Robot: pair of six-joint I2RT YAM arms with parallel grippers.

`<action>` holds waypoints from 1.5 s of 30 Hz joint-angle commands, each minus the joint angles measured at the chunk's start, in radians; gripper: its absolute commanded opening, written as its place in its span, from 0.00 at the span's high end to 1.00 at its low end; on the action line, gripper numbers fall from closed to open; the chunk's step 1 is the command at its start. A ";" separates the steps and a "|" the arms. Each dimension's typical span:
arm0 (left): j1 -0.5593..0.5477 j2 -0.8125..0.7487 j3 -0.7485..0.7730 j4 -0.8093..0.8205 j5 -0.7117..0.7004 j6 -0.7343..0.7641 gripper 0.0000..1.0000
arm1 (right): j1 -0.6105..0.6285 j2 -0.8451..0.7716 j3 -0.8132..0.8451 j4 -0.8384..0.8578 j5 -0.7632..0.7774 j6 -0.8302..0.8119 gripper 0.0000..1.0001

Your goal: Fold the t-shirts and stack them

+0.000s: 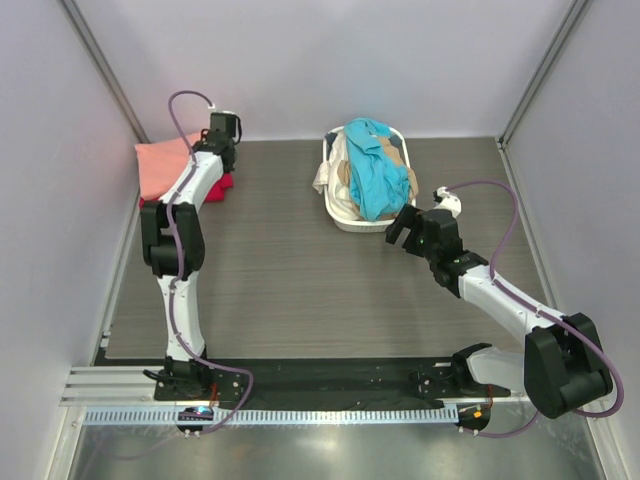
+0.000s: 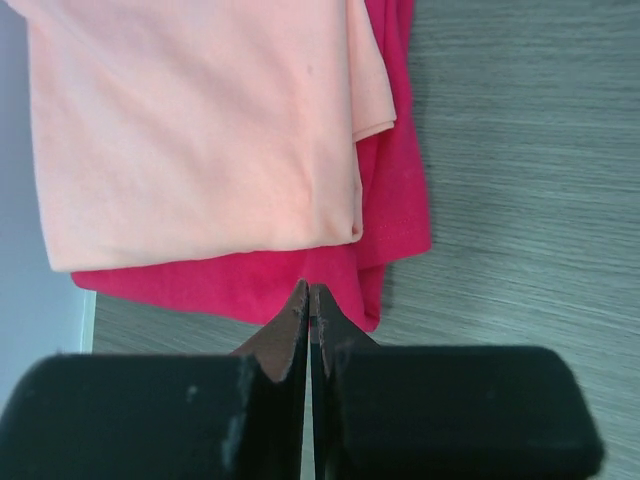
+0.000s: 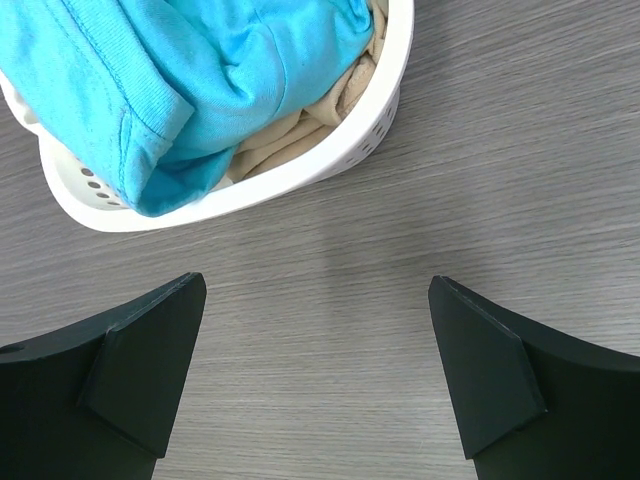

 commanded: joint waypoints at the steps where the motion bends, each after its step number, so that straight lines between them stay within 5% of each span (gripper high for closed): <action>1: -0.012 -0.090 -0.024 0.058 -0.020 -0.032 1.00 | -0.009 -0.025 0.008 0.053 0.002 0.004 0.00; 2: -0.012 -0.085 -0.022 0.060 -0.025 -0.032 0.96 | -0.009 -0.027 0.007 0.053 0.000 0.004 0.00; 3: -0.012 -0.079 -0.016 0.057 -0.020 -0.032 0.63 | -0.009 -0.031 0.005 0.056 0.000 0.006 0.00; 4: -0.012 -0.050 0.010 0.049 -0.017 -0.024 0.47 | -0.008 -0.035 0.003 0.056 -0.002 0.006 0.00; 6: -0.014 -0.016 0.045 0.024 -0.028 -0.018 0.33 | -0.011 -0.035 0.000 0.059 -0.002 0.007 0.00; 9: -0.014 0.053 0.103 0.015 -0.031 -0.012 0.28 | -0.012 -0.035 -0.001 0.060 0.000 0.009 0.00; 16: -0.014 0.174 0.237 -0.020 -0.077 -0.013 0.44 | -0.021 -0.036 -0.006 0.063 -0.011 0.009 0.00; 25: -0.012 0.185 0.200 0.007 -0.140 -0.018 0.59 | -0.038 -0.031 -0.012 0.072 -0.031 0.016 0.00; 32: -0.009 0.180 0.191 0.017 -0.155 -0.012 1.00 | -0.049 -0.030 -0.015 0.076 -0.044 0.021 0.00; 45: -0.009 -0.027 0.044 0.041 -0.164 0.027 1.00 | -0.058 -0.036 -0.020 0.079 -0.054 0.027 0.00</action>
